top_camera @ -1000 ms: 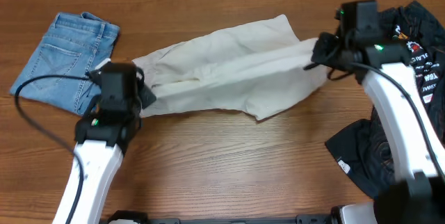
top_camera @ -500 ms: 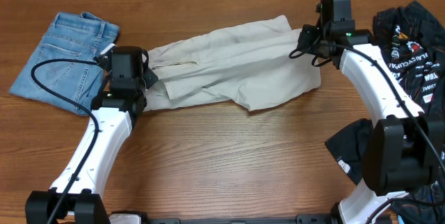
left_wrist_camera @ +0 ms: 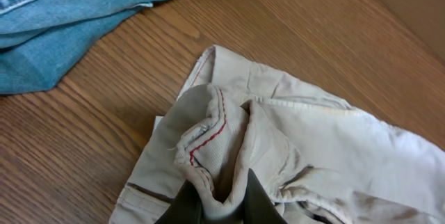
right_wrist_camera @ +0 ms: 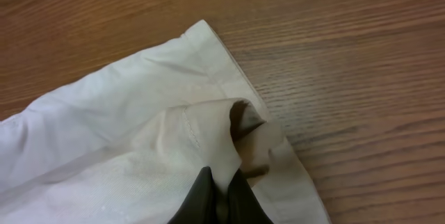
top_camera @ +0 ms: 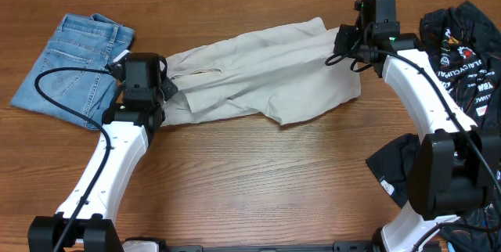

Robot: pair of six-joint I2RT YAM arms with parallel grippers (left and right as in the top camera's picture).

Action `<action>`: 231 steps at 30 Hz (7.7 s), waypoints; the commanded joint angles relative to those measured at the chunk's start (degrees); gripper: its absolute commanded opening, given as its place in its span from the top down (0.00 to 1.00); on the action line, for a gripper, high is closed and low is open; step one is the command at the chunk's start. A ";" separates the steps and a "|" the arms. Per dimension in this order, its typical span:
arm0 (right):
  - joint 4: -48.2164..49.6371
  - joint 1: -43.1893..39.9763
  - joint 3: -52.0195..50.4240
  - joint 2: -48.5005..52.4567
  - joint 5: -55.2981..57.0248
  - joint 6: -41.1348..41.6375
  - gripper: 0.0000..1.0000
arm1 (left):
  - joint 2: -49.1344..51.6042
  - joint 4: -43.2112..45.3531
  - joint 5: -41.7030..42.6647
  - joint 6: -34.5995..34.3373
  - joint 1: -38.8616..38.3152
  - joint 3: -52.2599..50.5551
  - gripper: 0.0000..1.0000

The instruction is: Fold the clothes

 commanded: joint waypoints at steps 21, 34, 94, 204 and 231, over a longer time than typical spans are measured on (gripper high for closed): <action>8.79 -0.09 1.57 5.92 0.72 -1.53 0.15 | 7.43 8.55 12.81 4.22 9.20 4.52 0.00; -4.09 -2.58 1.57 5.09 1.55 -1.27 0.05 | 6.56 -2.12 12.81 5.84 8.57 4.52 0.00; -13.62 -2.47 1.51 5.38 -4.52 -4.59 0.17 | 15.63 -1.07 34.14 5.46 13.27 4.28 0.35; -7.67 -1.01 3.61 13.77 -1.25 -4.26 0.12 | 3.37 -26.03 25.90 21.68 26.51 -3.37 0.96; -14.16 6.45 7.28 6.58 -7.87 -7.30 0.12 | 3.41 -42.93 15.98 20.04 34.71 10.56 0.24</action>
